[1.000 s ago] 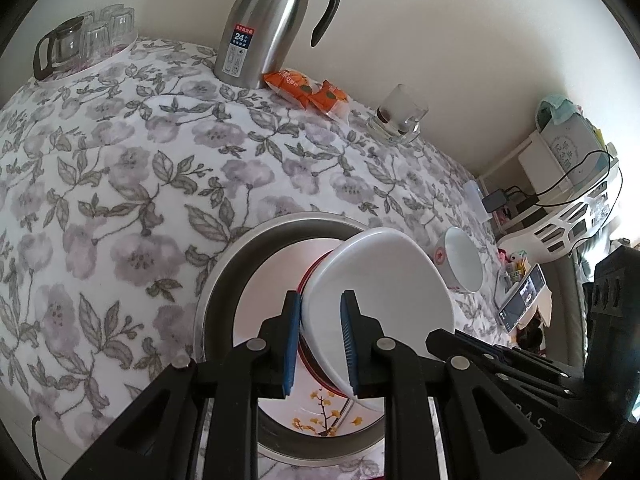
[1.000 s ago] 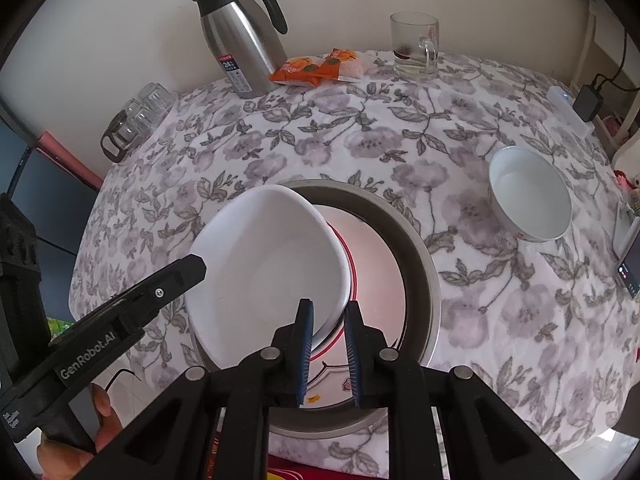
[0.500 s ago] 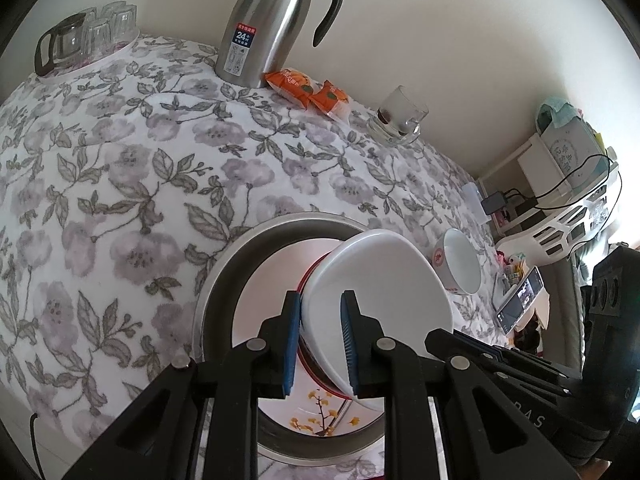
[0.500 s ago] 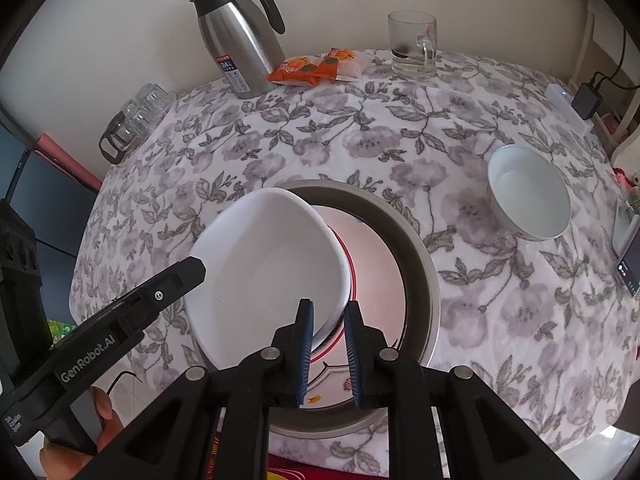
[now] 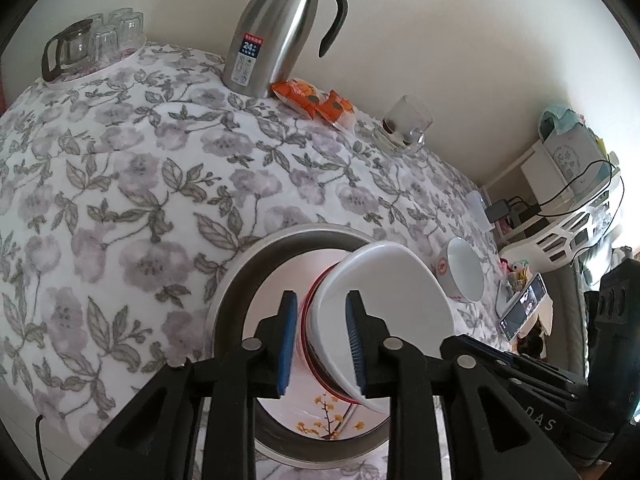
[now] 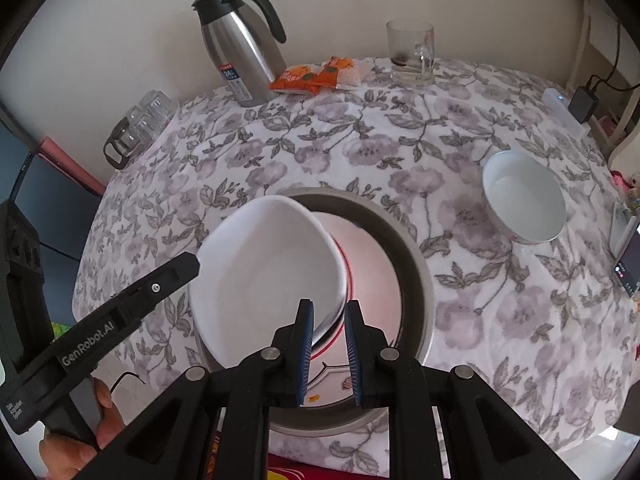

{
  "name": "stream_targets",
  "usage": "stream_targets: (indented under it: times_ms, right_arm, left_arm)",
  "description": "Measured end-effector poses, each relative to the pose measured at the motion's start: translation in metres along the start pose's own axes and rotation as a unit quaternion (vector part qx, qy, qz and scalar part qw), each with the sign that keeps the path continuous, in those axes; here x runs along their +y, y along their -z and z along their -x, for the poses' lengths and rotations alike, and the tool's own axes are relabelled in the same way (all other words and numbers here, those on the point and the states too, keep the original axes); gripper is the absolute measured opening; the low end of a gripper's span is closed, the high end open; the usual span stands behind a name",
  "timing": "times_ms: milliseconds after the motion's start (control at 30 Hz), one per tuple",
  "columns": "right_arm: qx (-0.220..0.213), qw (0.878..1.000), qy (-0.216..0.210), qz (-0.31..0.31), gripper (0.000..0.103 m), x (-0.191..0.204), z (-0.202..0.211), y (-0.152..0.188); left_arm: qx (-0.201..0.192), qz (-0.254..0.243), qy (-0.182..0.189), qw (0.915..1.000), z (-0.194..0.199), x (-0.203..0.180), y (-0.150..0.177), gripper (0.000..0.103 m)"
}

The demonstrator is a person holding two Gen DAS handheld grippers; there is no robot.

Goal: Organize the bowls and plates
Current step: 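Lower the square bowl onto the strawberry bowl and open both tools, then move both tools away from the basin to the white round bowl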

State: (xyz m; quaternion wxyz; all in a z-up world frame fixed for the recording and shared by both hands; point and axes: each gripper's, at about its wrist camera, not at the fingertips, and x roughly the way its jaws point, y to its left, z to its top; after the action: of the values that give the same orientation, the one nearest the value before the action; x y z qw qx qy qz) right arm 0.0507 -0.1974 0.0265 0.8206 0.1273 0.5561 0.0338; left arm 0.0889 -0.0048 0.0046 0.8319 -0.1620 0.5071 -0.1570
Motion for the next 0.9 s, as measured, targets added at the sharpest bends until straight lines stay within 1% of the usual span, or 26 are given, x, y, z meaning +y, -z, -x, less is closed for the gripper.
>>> stream_targets:
  times_ms: [67,100,133,167,200,233,267,300,333,400,467,533,567,600,667,733,833,900]
  right_arm:
    - [-0.007,1.000,0.001,-0.002,0.019,-0.002,0.005,0.000]
    - [-0.010,1.000,0.002,-0.003,0.022,-0.003,0.006,0.000]
    - [-0.014,1.000,0.002,-0.003,0.025,-0.003,0.008,0.000]
    - [-0.018,1.000,0.004,-0.004,0.033,-0.004,0.010,0.000]
    - [-0.019,1.000,0.008,-0.004,0.041,-0.005,0.010,0.000]
    - [-0.020,1.000,0.010,-0.004,0.045,-0.006,0.010,0.000]
    - [-0.019,1.000,0.012,-0.005,0.051,-0.007,0.009,0.000]
    - [-0.017,1.000,0.014,-0.005,0.053,-0.008,0.008,0.000]
    - [-0.016,1.000,0.014,-0.005,0.053,-0.008,0.007,0.000]
    - [-0.017,1.000,0.016,-0.005,0.060,-0.009,0.006,0.000]
    - [-0.021,1.000,0.020,-0.005,0.064,-0.009,0.006,0.001]
    - [-0.024,1.000,0.020,-0.005,0.067,-0.009,0.007,0.000]
    - [-0.025,0.999,0.021,-0.005,0.073,-0.009,0.007,0.000]
    - [-0.027,0.999,0.023,-0.004,0.080,-0.010,0.007,0.000]
    - [-0.032,0.999,0.027,-0.002,0.082,-0.010,0.009,0.000]
    - [-0.035,0.999,0.026,-0.001,0.083,-0.011,0.010,0.000]
    - [-0.039,0.999,0.027,-0.005,0.089,-0.015,0.011,0.001]
    - [-0.043,0.999,0.027,-0.007,0.096,-0.018,0.012,0.001]
  left_arm:
    - [-0.008,0.003,-0.006,0.9999,0.003,0.001,-0.001,0.034]
    - [-0.013,0.003,-0.010,0.9999,0.005,0.002,-0.002,0.037]
    - [-0.017,0.003,-0.014,0.9997,0.007,0.002,-0.002,0.043]
    - [-0.022,0.004,-0.020,0.9996,0.009,0.003,-0.003,0.047]
    - [-0.027,0.005,-0.031,0.9991,0.010,0.004,-0.004,0.055]
    - [-0.031,0.006,-0.041,0.9986,0.011,0.005,-0.004,0.059]
    - [-0.034,0.005,-0.052,0.9981,0.012,0.006,-0.004,0.059]
    - [-0.035,0.006,-0.068,0.9970,0.012,0.007,-0.005,0.061]
    - [-0.034,0.009,-0.074,0.9966,0.011,0.010,-0.005,0.063]
    - [-0.028,0.021,-0.080,0.9962,0.009,0.016,-0.006,0.066]
    - [-0.027,0.027,-0.091,0.9951,0.008,0.020,-0.007,0.067]
    - [-0.029,0.028,-0.100,0.9941,0.008,0.022,-0.007,0.076]
    - [-0.029,0.028,-0.103,0.9939,0.007,0.022,-0.007,0.078]
    - [-0.030,0.028,-0.101,0.9940,0.007,0.023,-0.007,0.079]
    - [-0.032,0.029,-0.099,0.9942,0.007,0.023,-0.007,0.079]
    - [-0.037,0.026,-0.103,0.9936,0.008,0.022,-0.008,0.082]
    - [-0.044,0.019,-0.117,0.9919,0.008,0.020,-0.008,0.084]
    - [-0.049,0.016,-0.129,0.9903,0.008,0.020,-0.008,0.084]
